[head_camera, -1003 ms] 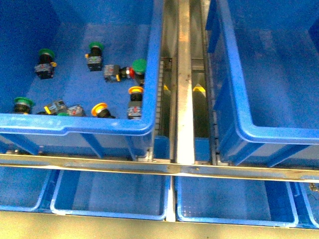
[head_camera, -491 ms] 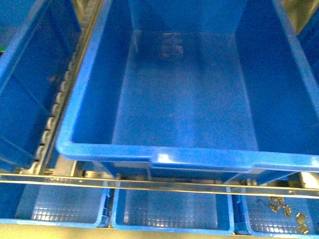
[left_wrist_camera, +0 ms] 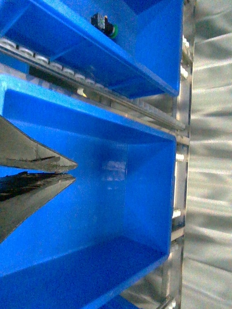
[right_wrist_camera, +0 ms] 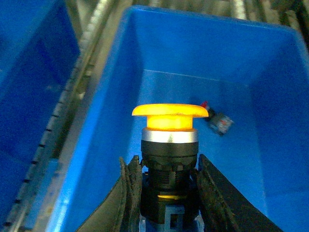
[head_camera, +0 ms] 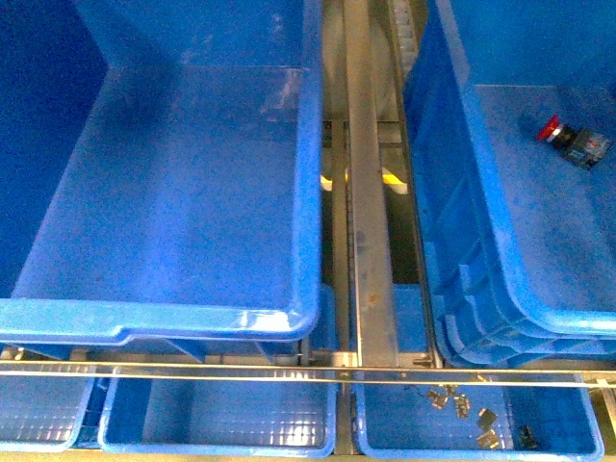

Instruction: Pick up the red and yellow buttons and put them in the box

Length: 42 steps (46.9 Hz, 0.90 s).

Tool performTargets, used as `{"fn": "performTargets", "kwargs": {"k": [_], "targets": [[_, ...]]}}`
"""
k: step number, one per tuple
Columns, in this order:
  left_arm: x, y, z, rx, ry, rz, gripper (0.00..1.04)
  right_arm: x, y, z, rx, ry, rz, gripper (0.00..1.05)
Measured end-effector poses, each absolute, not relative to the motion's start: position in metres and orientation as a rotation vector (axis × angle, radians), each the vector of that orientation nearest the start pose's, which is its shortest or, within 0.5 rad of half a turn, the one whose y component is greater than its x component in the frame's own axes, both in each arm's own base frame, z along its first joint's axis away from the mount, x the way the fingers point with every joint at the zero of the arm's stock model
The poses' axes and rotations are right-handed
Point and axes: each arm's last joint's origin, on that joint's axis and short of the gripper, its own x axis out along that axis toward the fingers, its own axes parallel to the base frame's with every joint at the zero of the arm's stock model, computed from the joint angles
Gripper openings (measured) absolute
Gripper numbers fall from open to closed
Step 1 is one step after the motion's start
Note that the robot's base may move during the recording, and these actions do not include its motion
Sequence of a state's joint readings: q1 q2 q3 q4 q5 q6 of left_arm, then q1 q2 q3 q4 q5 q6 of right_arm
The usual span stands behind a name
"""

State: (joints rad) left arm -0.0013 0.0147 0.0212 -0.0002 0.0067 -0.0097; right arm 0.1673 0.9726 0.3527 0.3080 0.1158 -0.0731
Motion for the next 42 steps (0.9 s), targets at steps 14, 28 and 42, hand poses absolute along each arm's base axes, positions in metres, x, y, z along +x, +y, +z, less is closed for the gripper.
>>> {"fn": "performTargets", "kwargs": {"k": [14,28,42], "targets": [[0.097,0.000,0.170,-0.010,-0.006,-0.001,0.03,0.197,0.031,0.194,-0.114,0.320,0.087,0.25],[0.097,0.000,0.170,-0.010,-0.006,-0.002,0.03,0.200,0.032,0.191,-0.114,0.328,0.088,0.25],[0.097,0.000,0.170,-0.010,-0.006,-0.002,0.03,0.211,0.025,0.183,-0.114,0.332,0.089,0.25]]}}
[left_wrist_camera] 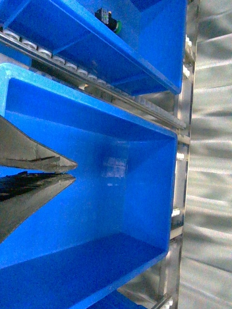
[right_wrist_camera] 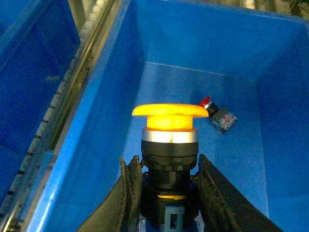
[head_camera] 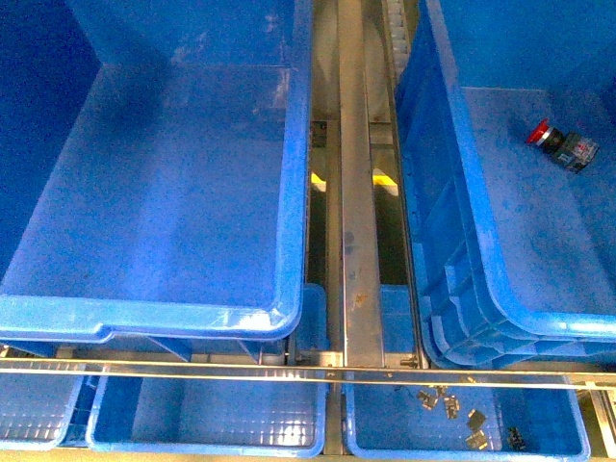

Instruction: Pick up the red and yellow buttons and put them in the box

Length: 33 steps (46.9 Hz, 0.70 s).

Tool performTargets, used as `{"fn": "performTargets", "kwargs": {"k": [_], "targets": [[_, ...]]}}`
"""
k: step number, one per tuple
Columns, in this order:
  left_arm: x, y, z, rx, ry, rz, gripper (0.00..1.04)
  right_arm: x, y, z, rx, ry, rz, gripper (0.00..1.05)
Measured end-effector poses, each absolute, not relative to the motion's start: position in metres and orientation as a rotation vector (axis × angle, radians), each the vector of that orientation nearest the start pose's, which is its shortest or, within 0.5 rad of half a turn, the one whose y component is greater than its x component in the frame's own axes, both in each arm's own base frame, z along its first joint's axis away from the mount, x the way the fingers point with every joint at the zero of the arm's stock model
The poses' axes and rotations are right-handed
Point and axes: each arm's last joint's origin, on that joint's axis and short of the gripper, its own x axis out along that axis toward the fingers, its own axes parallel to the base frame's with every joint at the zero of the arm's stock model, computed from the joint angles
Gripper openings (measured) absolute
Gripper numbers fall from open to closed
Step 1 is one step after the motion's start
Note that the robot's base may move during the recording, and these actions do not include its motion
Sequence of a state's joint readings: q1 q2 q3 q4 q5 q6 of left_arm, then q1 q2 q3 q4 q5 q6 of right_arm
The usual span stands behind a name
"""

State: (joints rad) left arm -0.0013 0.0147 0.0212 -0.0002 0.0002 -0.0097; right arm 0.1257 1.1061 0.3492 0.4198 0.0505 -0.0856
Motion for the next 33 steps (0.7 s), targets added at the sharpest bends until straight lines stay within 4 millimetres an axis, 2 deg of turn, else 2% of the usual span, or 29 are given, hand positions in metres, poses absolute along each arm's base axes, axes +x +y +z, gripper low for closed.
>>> {"fn": "performTargets", "kwargs": {"k": [2,8,17,25,33], "targets": [[0.097,0.000,0.170,-0.011,-0.006,-0.002,0.03,0.216,0.023,0.180,-0.121,0.336,0.090,0.25],[0.097,0.000,0.170,-0.010,-0.006,-0.002,0.21,0.237,0.016,0.176,-0.136,0.338,0.078,0.25],[0.097,0.000,0.170,-0.010,-0.006,-0.002,0.48,0.285,0.006,0.168,-0.162,0.359,0.043,0.25],[0.097,0.000,0.170,-0.010,-0.006,-0.002,0.72,0.331,0.000,0.152,-0.173,0.415,0.013,0.25],[0.097,0.000,0.170,-0.010,-0.006,-0.002,0.95,0.365,-0.007,0.134,-0.180,0.472,-0.032,0.25]]}}
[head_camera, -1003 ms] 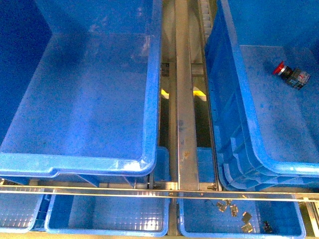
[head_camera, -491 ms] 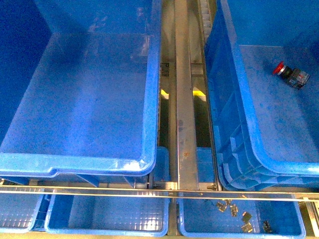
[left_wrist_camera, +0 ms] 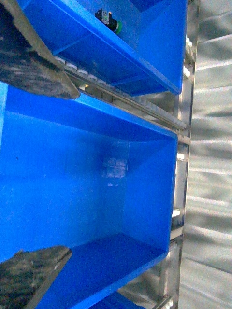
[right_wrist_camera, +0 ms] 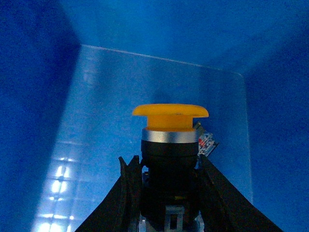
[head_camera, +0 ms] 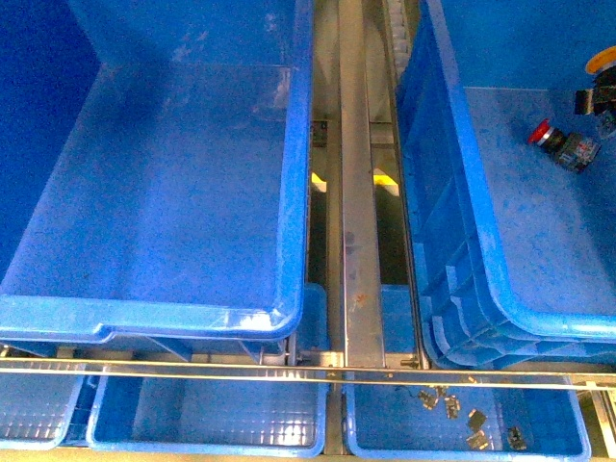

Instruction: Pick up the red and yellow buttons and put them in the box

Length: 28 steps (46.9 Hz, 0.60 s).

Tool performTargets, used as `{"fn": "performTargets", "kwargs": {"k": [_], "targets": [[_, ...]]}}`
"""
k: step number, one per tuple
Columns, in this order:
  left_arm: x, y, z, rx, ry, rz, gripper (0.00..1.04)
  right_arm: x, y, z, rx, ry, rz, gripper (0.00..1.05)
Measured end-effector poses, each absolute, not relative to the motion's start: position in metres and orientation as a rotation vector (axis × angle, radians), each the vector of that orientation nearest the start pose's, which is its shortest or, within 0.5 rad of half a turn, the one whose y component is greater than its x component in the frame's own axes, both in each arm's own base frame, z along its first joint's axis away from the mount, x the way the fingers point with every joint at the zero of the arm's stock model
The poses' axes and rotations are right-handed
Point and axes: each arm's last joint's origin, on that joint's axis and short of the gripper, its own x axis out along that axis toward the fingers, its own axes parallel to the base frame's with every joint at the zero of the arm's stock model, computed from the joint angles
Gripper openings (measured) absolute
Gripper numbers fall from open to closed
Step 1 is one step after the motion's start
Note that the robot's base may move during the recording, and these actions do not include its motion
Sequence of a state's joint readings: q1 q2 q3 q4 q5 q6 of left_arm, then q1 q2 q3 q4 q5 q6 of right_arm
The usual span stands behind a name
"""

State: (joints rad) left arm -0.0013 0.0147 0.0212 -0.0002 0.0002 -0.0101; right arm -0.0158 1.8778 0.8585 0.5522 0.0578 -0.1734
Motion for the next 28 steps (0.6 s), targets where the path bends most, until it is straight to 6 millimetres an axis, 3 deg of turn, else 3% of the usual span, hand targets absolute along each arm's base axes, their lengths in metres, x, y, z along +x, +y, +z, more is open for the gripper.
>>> {"fn": "performTargets", "kwargs": {"k": [2,13,28], "targets": [[0.097,0.000,0.170,-0.009,-0.006,-0.002,0.99,0.372,-0.009,0.130,-0.182,0.484,-0.042,0.25],[0.097,0.000,0.170,-0.008,-0.006,-0.002,0.97,0.400,-0.019,0.107,-0.162,0.563,-0.105,0.25],[0.097,0.000,0.170,-0.008,-0.006,-0.002,0.97,0.411,-0.020,0.076,-0.144,0.641,-0.120,0.25]]}}
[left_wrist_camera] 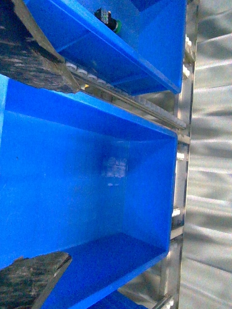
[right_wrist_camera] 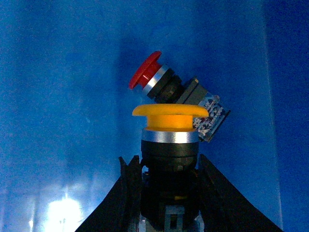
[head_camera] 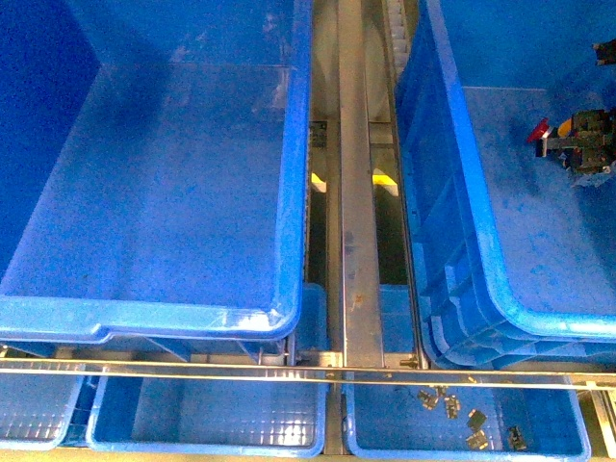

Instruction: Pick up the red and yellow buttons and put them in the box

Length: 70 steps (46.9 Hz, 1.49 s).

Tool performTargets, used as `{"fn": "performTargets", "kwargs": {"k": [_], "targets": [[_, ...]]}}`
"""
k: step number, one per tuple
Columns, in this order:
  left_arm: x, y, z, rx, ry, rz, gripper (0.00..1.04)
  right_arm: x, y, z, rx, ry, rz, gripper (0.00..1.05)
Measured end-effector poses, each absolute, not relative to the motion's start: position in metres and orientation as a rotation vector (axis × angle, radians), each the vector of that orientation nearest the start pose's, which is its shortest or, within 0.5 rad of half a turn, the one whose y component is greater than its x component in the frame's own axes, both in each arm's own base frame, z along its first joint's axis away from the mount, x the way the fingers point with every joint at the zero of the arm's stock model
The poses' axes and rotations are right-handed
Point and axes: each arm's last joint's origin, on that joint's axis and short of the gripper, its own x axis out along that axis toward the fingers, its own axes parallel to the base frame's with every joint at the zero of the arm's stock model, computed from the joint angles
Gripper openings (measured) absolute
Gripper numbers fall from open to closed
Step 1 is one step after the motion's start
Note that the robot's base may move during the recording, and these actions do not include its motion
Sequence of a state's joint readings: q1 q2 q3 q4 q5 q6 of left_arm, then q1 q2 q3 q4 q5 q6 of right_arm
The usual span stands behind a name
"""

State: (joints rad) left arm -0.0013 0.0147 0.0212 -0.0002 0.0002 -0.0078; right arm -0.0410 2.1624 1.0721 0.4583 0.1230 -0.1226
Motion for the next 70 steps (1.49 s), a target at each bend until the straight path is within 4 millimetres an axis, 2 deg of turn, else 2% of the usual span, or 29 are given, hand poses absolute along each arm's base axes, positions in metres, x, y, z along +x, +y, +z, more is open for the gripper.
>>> {"fn": "performTargets", "kwargs": {"k": [10,13,16,21,27,30,32,41,49,51,53,55,59,63,66,70], "targets": [[0.097,0.000,0.170,-0.008,-0.006,-0.002,0.97,0.412,-0.010,0.076,-0.152,0.626,-0.093,0.27],[0.097,0.000,0.170,-0.008,-0.006,-0.002,0.97,0.412,-0.008,0.076,-0.153,0.623,-0.084,0.40],[0.097,0.000,0.170,-0.008,-0.006,-0.002,0.97,0.411,-0.007,0.075,-0.154,0.619,-0.084,0.47],[0.097,0.000,0.170,-0.008,-0.006,-0.002,0.97,0.401,-0.012,0.079,-0.146,0.612,-0.087,0.66],[0.097,0.000,0.170,-0.008,-0.006,-0.002,0.97,0.384,-0.023,0.093,-0.130,0.562,-0.083,0.85],[0.097,0.000,0.170,-0.008,-0.006,-0.002,0.97,0.368,-0.029,0.108,-0.119,0.520,-0.066,0.96],[0.097,0.000,0.170,-0.008,-0.006,-0.002,0.97,0.360,-0.031,0.114,-0.113,0.507,-0.061,1.00],[0.097,0.000,0.170,-0.008,-0.006,-0.002,0.97,0.303,-0.037,0.138,-0.069,0.487,-0.012,0.99],[0.097,0.000,0.170,-0.008,-0.006,-0.002,0.97,0.234,-0.037,0.154,0.009,0.508,0.062,0.99],[0.097,0.000,0.170,-0.008,-0.006,-0.002,0.97,0.210,-0.037,0.160,0.045,0.513,0.065,0.99],[0.097,0.000,0.170,-0.008,-0.006,-0.002,0.97,0.188,-0.037,0.166,0.074,0.518,0.035,0.99],[0.097,0.000,0.170,-0.008,-0.006,-0.002,0.97,0.165,-0.036,0.172,0.095,0.527,-0.067,0.99],[0.097,0.000,0.170,-0.008,-0.006,-0.002,0.97,0.145,-0.033,0.181,0.108,0.501,-0.129,0.99],[0.097,0.000,0.170,-0.008,-0.006,-0.002,0.97,0.141,-0.029,0.175,0.059,0.205,-0.025,0.83],[0.097,0.000,0.170,-0.008,-0.006,-0.002,0.97,0.137,-0.024,0.173,0.023,0.074,-0.005,0.71],[0.097,0.000,0.170,-0.008,-0.006,-0.002,0.97,0.132,-0.019,0.178,0.007,0.003,-0.011,0.51]]}}
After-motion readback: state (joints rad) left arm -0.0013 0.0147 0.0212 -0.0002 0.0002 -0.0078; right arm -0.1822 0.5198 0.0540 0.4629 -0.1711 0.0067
